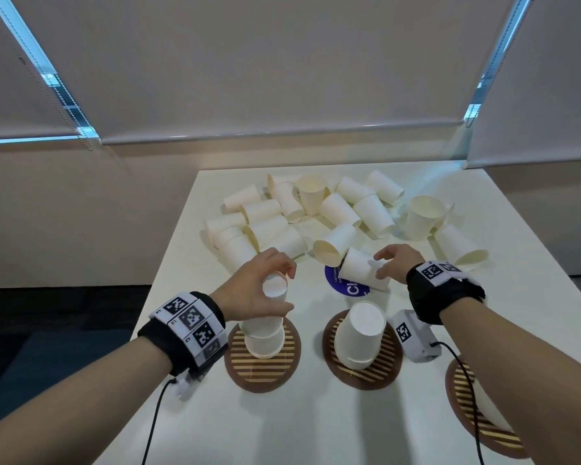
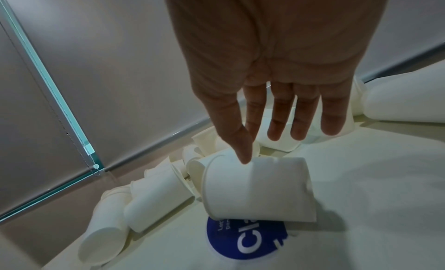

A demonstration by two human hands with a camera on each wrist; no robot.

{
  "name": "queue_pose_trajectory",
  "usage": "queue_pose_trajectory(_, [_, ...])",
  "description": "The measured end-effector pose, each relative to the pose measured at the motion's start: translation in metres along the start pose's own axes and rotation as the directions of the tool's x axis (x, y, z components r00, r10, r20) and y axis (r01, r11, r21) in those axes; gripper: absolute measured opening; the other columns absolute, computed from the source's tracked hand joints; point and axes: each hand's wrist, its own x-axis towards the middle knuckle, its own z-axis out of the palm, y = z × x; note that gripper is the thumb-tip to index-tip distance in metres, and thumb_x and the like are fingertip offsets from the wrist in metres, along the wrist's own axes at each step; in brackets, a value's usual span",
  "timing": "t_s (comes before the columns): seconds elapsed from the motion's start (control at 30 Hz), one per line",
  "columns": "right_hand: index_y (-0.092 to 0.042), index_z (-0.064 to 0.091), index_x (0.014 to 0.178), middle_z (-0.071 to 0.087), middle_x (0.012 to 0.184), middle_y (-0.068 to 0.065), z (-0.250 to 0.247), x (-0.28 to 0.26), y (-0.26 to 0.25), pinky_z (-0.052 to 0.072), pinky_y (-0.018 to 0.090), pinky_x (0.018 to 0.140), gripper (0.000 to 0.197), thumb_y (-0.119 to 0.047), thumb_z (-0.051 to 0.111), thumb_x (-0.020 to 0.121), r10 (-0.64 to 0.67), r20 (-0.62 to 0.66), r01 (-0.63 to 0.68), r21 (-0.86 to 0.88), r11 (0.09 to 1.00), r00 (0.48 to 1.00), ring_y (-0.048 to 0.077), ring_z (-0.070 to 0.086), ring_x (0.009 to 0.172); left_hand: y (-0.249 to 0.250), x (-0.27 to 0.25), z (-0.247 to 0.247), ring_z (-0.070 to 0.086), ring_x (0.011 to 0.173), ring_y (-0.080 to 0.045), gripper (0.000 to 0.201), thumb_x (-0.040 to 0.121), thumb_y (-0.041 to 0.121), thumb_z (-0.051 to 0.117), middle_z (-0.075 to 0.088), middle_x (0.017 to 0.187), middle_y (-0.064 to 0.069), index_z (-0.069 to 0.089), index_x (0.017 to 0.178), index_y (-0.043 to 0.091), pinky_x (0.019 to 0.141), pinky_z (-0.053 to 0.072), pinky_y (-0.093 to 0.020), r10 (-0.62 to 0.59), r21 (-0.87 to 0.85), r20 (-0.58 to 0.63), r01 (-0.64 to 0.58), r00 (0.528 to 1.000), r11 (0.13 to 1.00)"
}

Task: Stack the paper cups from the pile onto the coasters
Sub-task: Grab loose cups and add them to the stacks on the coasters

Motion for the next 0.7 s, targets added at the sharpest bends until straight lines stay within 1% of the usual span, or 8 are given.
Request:
queue_pose_trajectory(0.1, [-0.01,0.059,0.122,0.05,0.14,0.01,0.001,0.001,0.001,0.039,0.028,0.097,0.047,-0.001,0.069,0.077,0.006,0.008,-0.006,-0.021,1.0,1.0,0.026,0.048,0.128,-0.005,-0.003,0.004,0.051,0.099,-0.005,0.033,0.063,0.03,0.07,0.052,0.104,0.002,0.055,0.091,0.037,0.094,0.044,-0.022,-0.026,0.015,-0.004,0.027,1.0,1.0])
queue_pose_trajectory(0.2, [-0.01,0.058,0.124,0.049,0.141,0.01,0.001,0.001,0.001,0.038,0.025,0.091,0.048,-0.002,0.069,0.078,0.011,0.02,-0.01,-0.018,1.0,1.0,0.026,0.048,0.128,-0.003,-0.002,0.0,0.05,0.1,-0.009,0.03,0.059,0.041,0.062,0.048,0.104,0.004,0.055,0.088,0.042,0.092,0.044,-0.024,-0.128,0.039,0.13,0.124,0.983,0.992])
queue_pose_trajectory(0.27, [-0.009,0.058,0.124,0.049,0.141,0.011,0.001,0.001,0.0,0.038,0.027,0.093,0.048,-0.002,0.069,0.078,0.009,0.02,-0.008,-0.018,1.0,1.0,0.026,0.048,0.127,-0.002,0.0,-0.005,0.048,0.101,-0.012,0.032,0.061,0.039,0.063,0.045,0.107,0.006,0.057,0.093,0.039,0.088,0.041,-0.025,-0.223,0.123,0.262,0.197,0.939,0.973])
queue_pose_trajectory(0.33, [-0.009,0.058,0.124,0.049,0.141,0.011,0.003,0.002,0.001,0.039,0.028,0.096,0.048,-0.001,0.069,0.078,0.004,0.02,-0.004,-0.025,1.0,1.0,0.026,0.048,0.128,-0.004,0.001,-0.006,0.046,0.105,-0.013,0.036,0.068,0.031,0.066,0.043,0.112,0.006,0.06,0.103,0.033,0.089,0.041,-0.025,-0.316,0.226,0.363,0.246,0.877,0.943])
queue_pose_trajectory(0.4, [-0.01,0.058,0.125,0.049,0.141,0.011,0.005,0.002,0.002,0.039,0.027,0.094,0.049,-0.001,0.069,0.078,0.003,0.027,-0.002,-0.035,0.999,1.0,0.026,0.048,0.127,-0.009,-0.001,0.0,0.046,0.111,-0.016,0.04,0.075,0.023,0.07,0.044,0.118,0.004,0.06,0.114,0.027,0.093,0.043,-0.029,-0.374,0.342,0.415,0.239,0.83,0.909])
queue_pose_trajectory(0.47, [-0.011,0.057,0.126,0.05,0.14,0.01,0.007,0.001,0.004,0.039,0.026,0.089,0.051,-0.001,0.069,0.078,0.002,0.035,0.0,-0.052,0.999,0.999,0.026,0.049,0.126,-0.014,-0.002,0.009,0.046,0.115,-0.019,0.043,0.078,0.024,0.07,0.045,0.12,0.002,0.058,0.119,0.025,0.097,0.044,-0.032,-0.412,0.415,0.414,0.235,0.812,0.879])
queue_pose_trajectory(0.6, [-0.012,0.053,0.129,0.048,0.14,0.009,0.01,-0.001,0.006,0.04,0.031,0.099,0.056,-0.003,0.072,0.076,-0.015,0.047,0.021,-0.134,0.991,0.999,0.026,0.047,0.128,-0.003,0.01,0.004,0.052,0.112,-0.014,0.05,0.08,0.045,0.069,0.051,0.119,0.007,0.055,0.124,0.027,0.093,0.044,-0.027,-0.456,0.365,0.389,0.321,0.8,0.874])
queue_pose_trajectory(0.7, [-0.013,0.049,0.133,0.047,0.14,0.01,0.013,-0.002,0.007,0.041,0.034,0.101,0.065,-0.004,0.074,0.074,-0.026,0.071,0.04,-0.2,0.979,0.997,0.027,0.048,0.126,0.016,0.045,-0.007,0.054,0.1,-0.011,0.045,0.085,0.048,0.063,0.061,0.114,0.004,0.06,0.119,0.018,0.087,0.042,-0.023,-0.399,0.268,0.22,0.338,0.89,0.902])
